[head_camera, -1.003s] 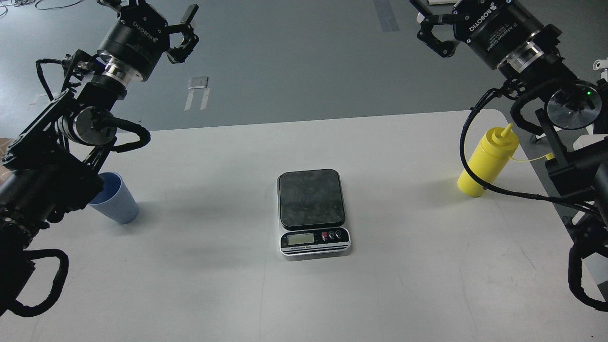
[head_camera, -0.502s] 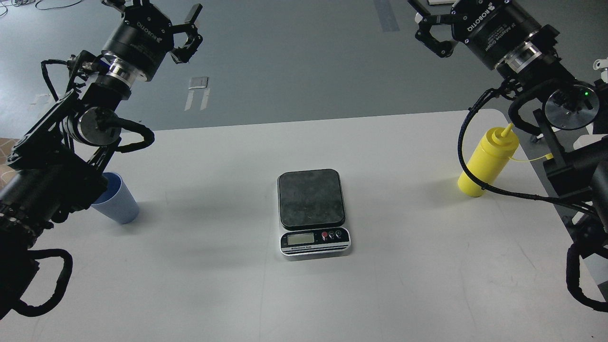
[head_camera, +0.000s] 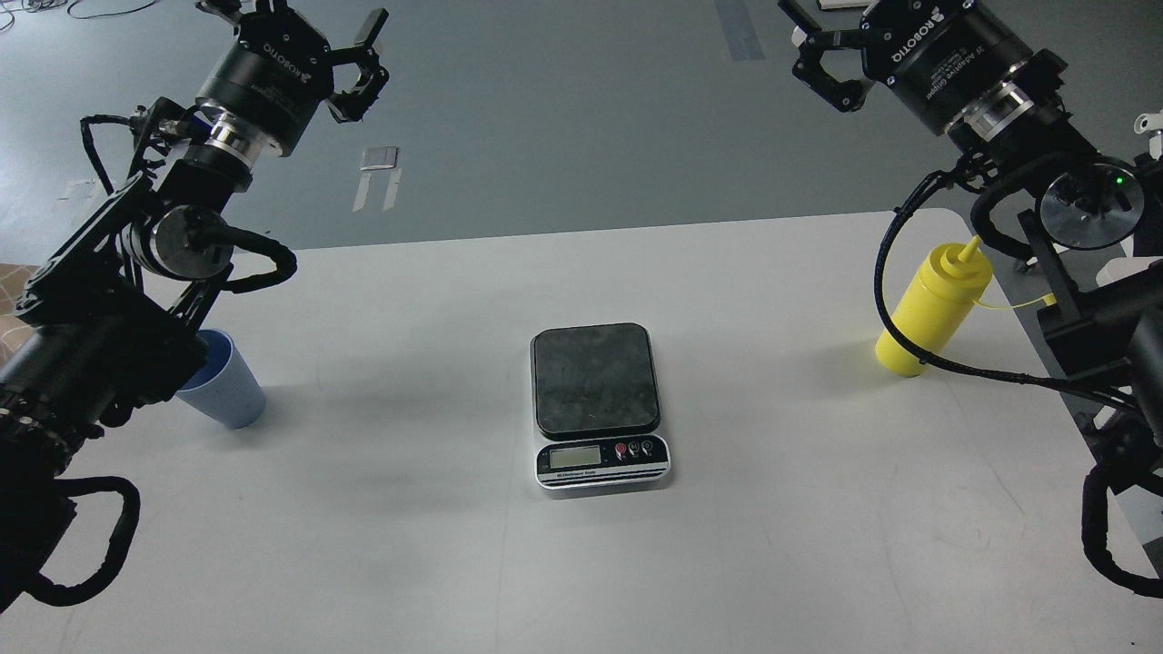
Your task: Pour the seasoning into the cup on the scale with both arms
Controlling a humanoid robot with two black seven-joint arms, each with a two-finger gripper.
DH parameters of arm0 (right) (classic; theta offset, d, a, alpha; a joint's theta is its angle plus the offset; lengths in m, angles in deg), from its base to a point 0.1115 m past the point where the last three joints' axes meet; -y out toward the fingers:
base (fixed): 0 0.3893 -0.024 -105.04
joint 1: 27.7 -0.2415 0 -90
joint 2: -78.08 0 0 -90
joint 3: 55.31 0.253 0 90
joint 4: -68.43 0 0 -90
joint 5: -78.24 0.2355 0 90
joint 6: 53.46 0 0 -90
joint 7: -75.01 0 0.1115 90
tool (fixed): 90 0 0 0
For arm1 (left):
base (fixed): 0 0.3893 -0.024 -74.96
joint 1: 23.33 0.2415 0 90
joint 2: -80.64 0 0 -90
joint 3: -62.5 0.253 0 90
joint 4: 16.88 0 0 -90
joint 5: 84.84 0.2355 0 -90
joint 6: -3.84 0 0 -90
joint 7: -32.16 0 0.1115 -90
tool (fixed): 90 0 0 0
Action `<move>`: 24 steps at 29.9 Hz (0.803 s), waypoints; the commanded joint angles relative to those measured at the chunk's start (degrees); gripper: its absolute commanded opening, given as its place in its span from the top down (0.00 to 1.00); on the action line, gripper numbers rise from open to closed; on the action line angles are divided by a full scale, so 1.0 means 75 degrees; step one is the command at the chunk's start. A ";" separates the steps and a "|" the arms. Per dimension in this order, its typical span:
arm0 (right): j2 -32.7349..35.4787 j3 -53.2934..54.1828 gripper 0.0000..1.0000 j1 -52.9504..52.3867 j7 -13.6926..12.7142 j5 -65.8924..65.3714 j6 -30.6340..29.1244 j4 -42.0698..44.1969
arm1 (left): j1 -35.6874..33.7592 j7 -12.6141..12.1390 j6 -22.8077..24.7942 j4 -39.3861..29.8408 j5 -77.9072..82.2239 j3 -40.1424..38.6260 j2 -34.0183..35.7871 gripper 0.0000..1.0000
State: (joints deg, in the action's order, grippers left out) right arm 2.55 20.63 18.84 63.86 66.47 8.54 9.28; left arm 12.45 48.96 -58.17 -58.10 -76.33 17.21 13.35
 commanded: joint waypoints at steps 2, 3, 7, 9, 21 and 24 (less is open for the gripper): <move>0.0004 0.0000 0.00 0.0006 -0.0001 -0.0001 0.0000 0.0000 | -0.0002 -0.0003 0.0000 0.0000 0.0002 0.0003 -0.0028 0.02; 0.0005 0.0000 0.00 0.0006 -0.0001 -0.0001 0.0000 -0.0012 | -0.0002 -0.0003 0.0000 0.0000 0.0002 0.0003 -0.0017 0.02; 0.0005 0.0000 0.00 0.0006 -0.0001 -0.0001 0.0000 -0.0012 | -0.0002 -0.0003 0.0000 0.0000 0.0002 0.0003 -0.0017 0.02; 0.0005 0.0000 0.00 0.0018 0.0011 -0.0001 0.0000 -0.0012 | 0.0010 -0.0003 0.0000 0.0000 0.0002 0.0015 -0.0017 0.02; -0.0019 0.0000 0.00 0.0018 -0.0001 -0.0001 0.0000 -0.0012 | 0.0010 -0.0037 0.0000 -0.0011 0.0014 0.0015 -0.0017 0.02; -0.0031 0.0000 0.00 0.0006 0.0010 -0.0001 0.0000 -0.0012 | 0.0010 -0.0038 0.0000 -0.0023 0.0014 0.0015 -0.0017 0.02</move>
State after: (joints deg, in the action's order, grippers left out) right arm 2.36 20.63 18.96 63.87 66.47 8.54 9.19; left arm 12.51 48.75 -58.16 -58.16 -76.22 17.33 13.22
